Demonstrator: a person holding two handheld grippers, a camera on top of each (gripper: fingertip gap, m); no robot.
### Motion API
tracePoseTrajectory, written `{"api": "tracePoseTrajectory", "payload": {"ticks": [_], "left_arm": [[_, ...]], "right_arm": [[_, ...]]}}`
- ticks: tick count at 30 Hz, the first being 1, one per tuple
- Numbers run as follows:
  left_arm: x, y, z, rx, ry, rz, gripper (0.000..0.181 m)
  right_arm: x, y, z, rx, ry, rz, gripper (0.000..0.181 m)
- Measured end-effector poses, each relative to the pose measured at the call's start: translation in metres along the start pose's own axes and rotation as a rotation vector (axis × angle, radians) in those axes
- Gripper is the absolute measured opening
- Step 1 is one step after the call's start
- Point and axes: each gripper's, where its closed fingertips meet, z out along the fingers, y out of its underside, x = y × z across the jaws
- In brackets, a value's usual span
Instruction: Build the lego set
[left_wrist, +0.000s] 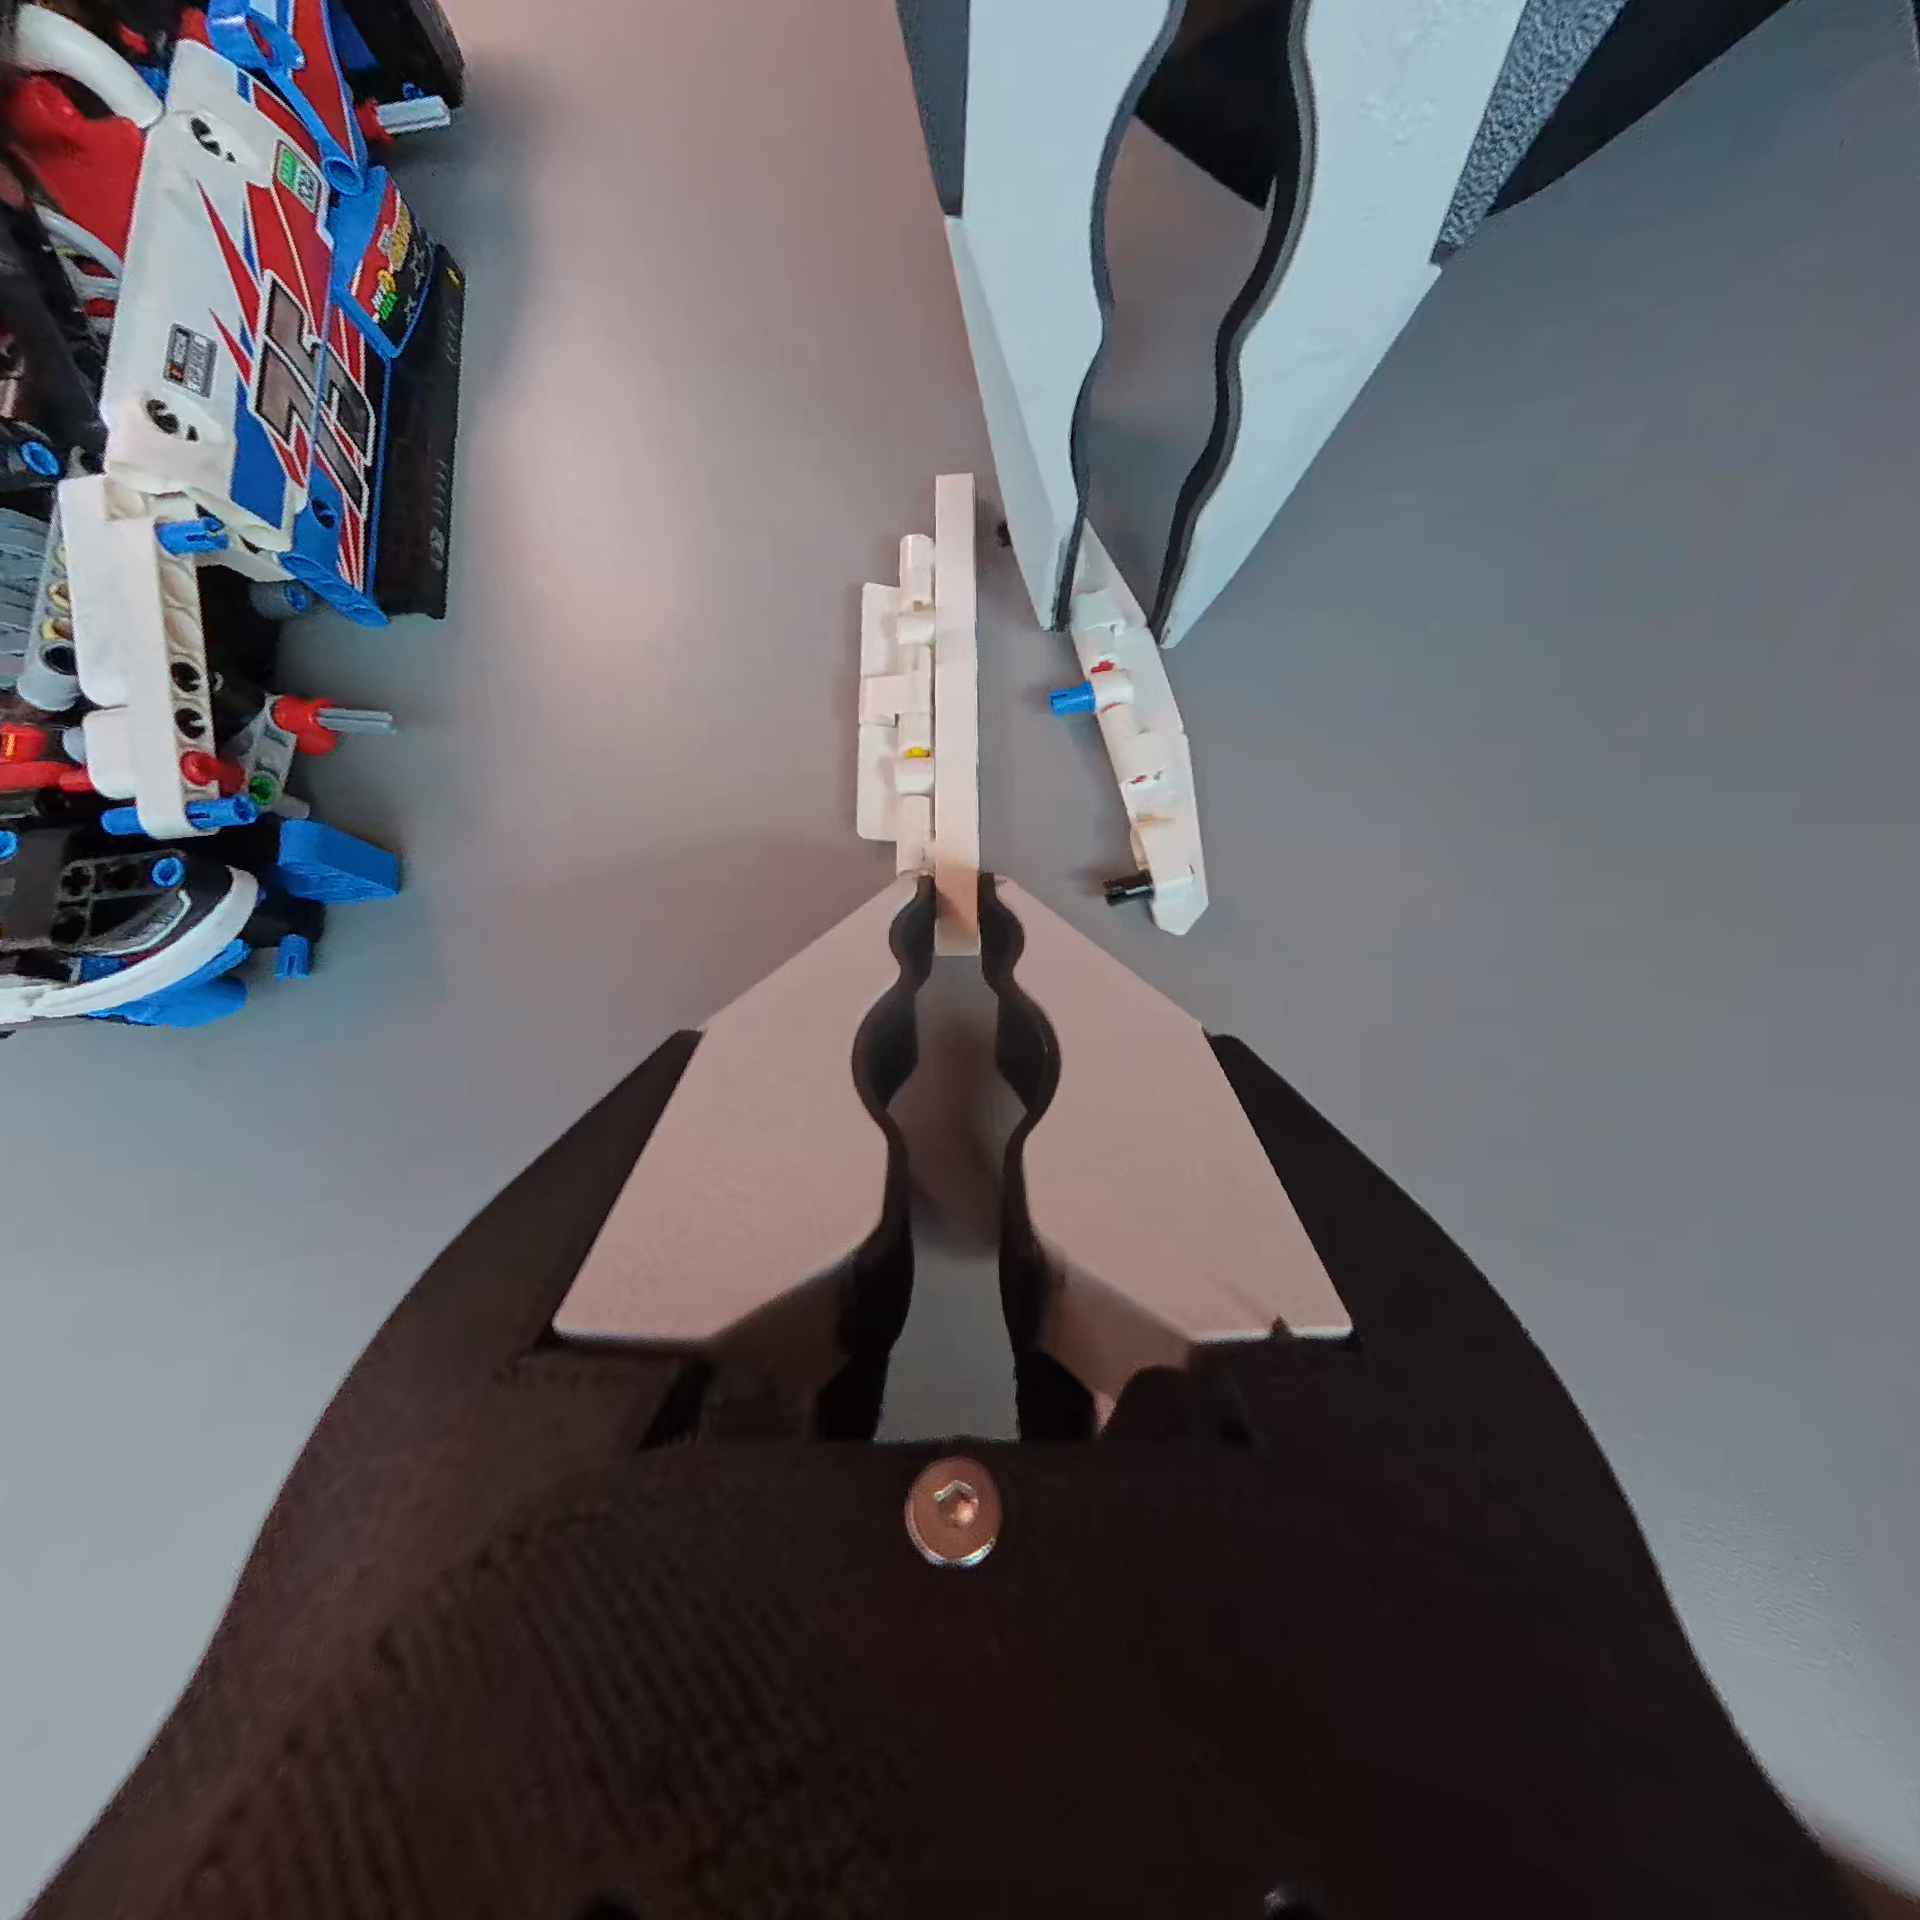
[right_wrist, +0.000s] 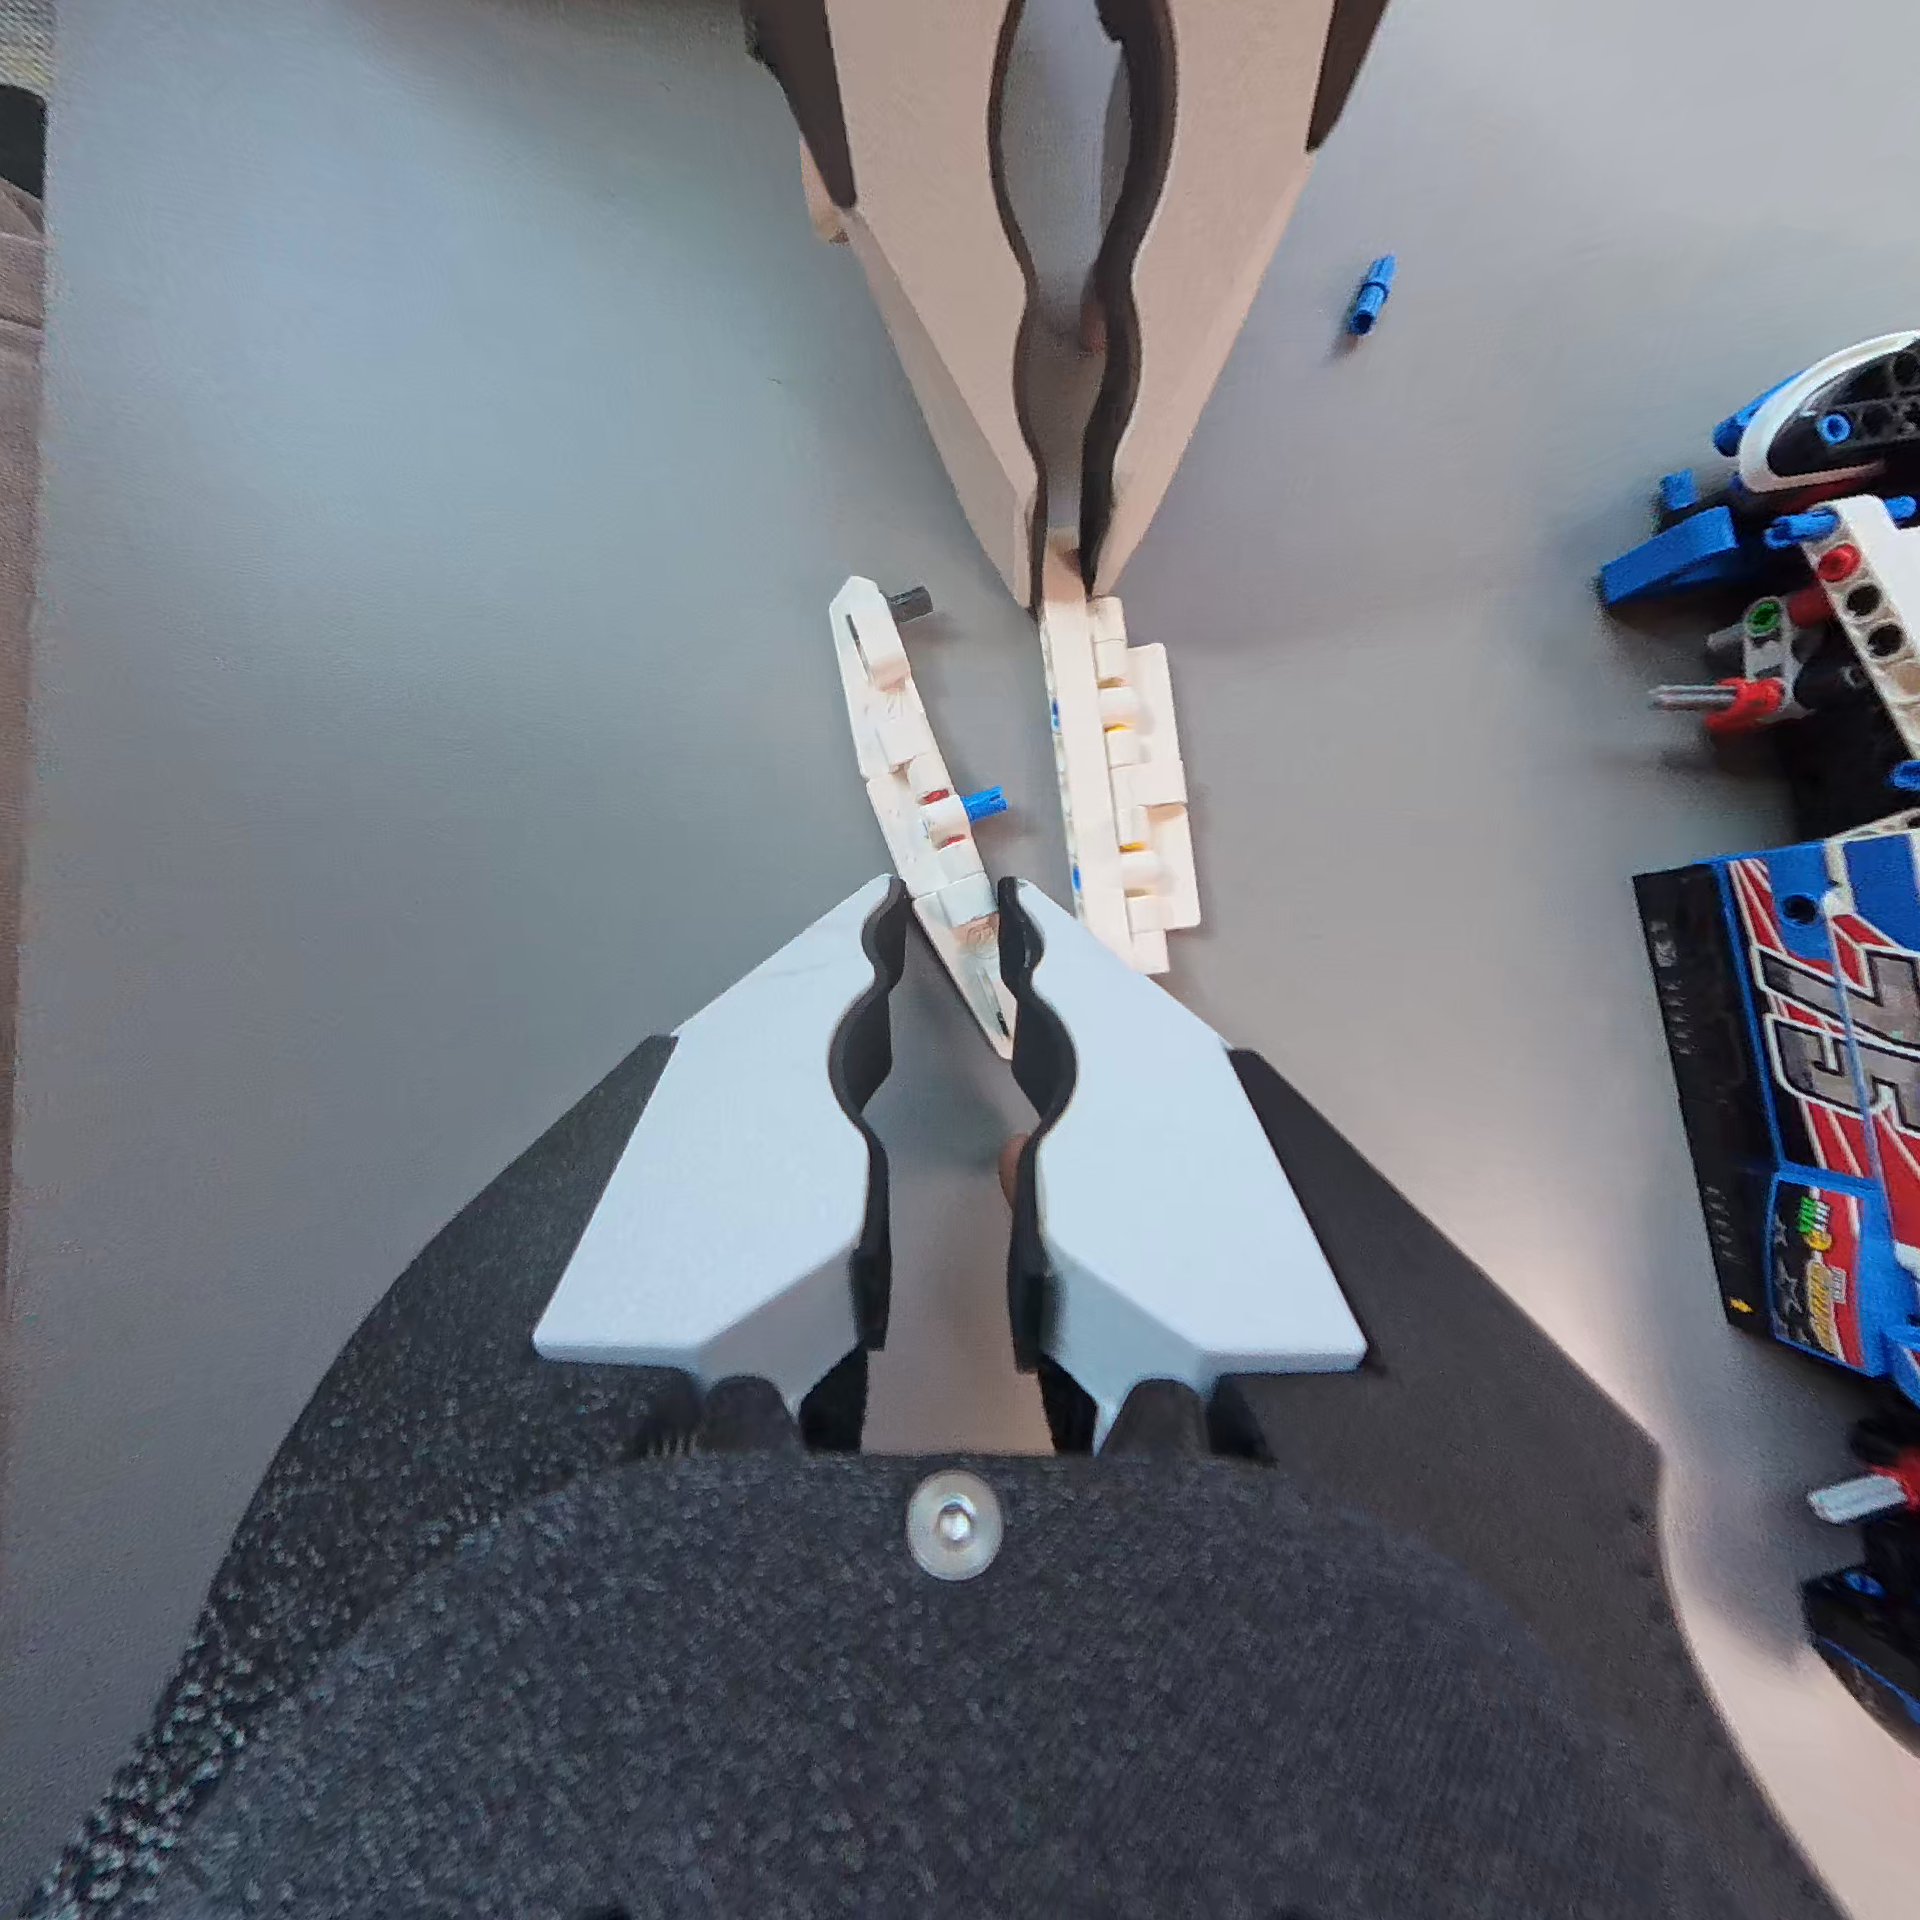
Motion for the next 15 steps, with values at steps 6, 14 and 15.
{"api": "tracePoseTrajectory", "payload": {"ticks": [6,14,15], "left_arm": [[0.008,0.001,-0.002,0.002,0.055,-0.005,0.015],[0.013,0.004,-0.006,-0.001,0.107,-0.028,0.031],[0.013,0.003,-0.004,-0.001,0.098,-0.022,0.031]], "right_arm": [[0.008,0.002,0.0,0.005,0.01,0.034,0.015],[0.015,0.003,-0.001,0.018,0.066,0.064,0.015],[0.016,0.003,-0.001,0.02,0.071,0.063,0.016]]}}
